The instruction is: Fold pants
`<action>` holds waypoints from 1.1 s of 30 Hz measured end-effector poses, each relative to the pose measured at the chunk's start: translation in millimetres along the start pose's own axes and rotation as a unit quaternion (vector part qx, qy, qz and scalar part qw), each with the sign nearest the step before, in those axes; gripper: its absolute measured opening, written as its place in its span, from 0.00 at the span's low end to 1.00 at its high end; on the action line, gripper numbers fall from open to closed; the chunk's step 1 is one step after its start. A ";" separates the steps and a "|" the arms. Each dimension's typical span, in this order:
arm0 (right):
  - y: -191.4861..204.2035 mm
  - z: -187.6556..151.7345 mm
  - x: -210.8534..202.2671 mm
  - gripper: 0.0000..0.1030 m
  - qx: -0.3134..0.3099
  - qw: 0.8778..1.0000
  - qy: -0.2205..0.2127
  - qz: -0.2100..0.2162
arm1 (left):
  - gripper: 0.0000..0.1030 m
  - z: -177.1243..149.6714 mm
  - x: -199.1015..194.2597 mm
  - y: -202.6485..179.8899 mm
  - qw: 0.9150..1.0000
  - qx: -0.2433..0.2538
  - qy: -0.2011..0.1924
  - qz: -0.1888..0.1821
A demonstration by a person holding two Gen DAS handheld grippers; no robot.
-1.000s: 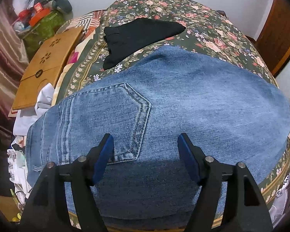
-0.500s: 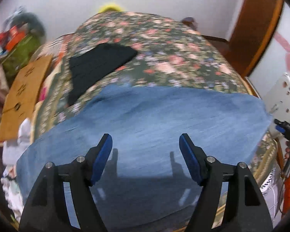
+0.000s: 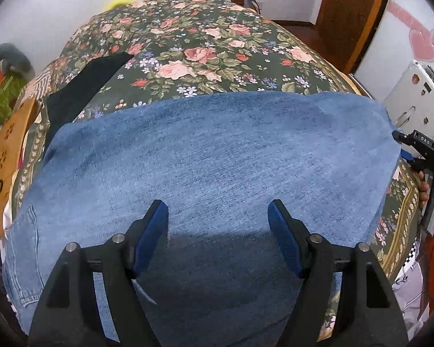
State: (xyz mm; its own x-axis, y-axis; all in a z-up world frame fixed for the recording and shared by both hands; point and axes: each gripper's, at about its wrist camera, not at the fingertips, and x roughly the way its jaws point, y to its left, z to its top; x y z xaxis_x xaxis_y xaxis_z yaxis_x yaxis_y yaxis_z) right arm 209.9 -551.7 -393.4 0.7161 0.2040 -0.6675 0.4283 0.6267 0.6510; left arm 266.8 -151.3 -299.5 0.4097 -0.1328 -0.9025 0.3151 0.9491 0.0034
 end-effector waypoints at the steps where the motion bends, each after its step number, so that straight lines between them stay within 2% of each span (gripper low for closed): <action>1: 0.2 0.8 -0.8 0.48 -0.002 1.000 -0.004 0.002 | 0.71 0.7 0.8 0.7 1.000 -0.003 0.001 -0.002; 5: 5.3 6.2 -9.5 0.11 -0.009 1.000 -0.028 -0.002 | 0.71 1.0 0.9 3.8 1.000 -0.006 0.001 -0.004; 12: 37.2 11.0 -41.6 0.08 -0.056 0.996 -0.071 0.008 | 0.71 3.7 -5.8 6.3 1.000 -0.021 0.000 -0.013; 18: 90.1 14.0 -90.5 0.08 -0.116 0.984 -0.117 0.065 | 0.71 6.2 -34.3 14.4 0.998 -0.039 -0.036 -0.017; 22: 139.7 2.8 -113.5 0.07 -0.172 0.970 -0.132 0.107 | 0.71 5.4 -56.3 21.6 0.997 -0.048 -0.062 -0.018; 29: 206.0 -35.7 -119.5 0.07 -0.255 0.945 -0.109 0.172 | 0.71 -2.5 -84.7 31.7 0.994 -0.051 -0.096 -0.013; 33: 234.5 -62.6 -102.7 0.07 -0.298 0.932 -0.073 0.192 | 0.71 -7.2 -94.6 38.1 0.992 -0.059 -0.107 -0.016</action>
State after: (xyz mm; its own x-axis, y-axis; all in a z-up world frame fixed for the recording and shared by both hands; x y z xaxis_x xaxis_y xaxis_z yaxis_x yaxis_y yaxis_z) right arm 202.3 -378.5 -194.8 0.8398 0.4219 -0.3416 -0.2262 0.8440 0.4863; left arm 233.9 -100.5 -217.1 0.5781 -0.2095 -0.7886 0.2337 0.9685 -0.0860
